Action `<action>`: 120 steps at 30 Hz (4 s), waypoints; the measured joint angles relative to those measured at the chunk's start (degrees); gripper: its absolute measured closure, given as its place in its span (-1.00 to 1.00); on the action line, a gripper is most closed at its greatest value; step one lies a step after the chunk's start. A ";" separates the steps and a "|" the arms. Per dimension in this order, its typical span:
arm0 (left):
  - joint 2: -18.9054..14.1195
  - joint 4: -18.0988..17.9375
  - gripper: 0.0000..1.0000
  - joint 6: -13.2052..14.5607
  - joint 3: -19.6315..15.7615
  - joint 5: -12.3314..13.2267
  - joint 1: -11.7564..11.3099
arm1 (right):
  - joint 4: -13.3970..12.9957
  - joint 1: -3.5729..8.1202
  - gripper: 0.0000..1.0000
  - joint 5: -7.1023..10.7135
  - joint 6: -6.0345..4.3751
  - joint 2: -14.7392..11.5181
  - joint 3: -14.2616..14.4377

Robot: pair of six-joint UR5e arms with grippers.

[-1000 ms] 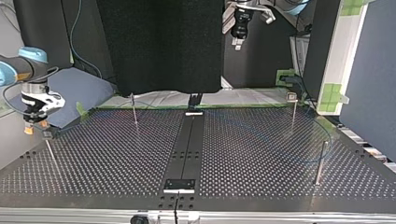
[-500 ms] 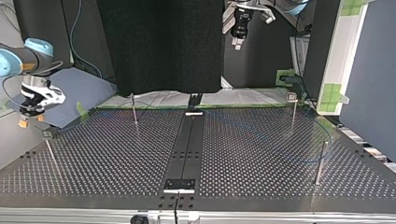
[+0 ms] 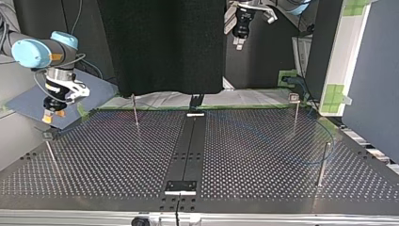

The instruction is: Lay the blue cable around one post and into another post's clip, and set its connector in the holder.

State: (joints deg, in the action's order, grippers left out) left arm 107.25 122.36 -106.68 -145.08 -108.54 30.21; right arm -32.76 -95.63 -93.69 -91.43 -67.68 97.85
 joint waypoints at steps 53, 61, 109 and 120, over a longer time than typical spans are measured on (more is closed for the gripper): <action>0.00 3.25 -1.00 -2.41 8.35 -5.91 0.32 | 1.29 -25.73 -0.98 3.03 6.57 2.78 6.86; 0.00 4.12 -1.00 -2.49 8.36 -6.63 -0.07 | 1.40 -29.21 -0.98 2.42 7.50 3.61 6.73; -0.08 5.54 -1.00 -3.47 9.13 -6.33 -1.66 | -0.99 -36.25 -0.98 5.64 3.91 4.05 12.07; -0.08 3.00 -1.00 -5.56 9.14 -3.92 -1.72 | -1.23 -37.64 -0.98 6.24 6.03 4.16 12.69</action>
State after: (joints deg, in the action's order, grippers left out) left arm 107.17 125.36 -112.24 -135.94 -112.46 28.49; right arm -33.99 -133.27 -87.45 -85.40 -63.52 110.54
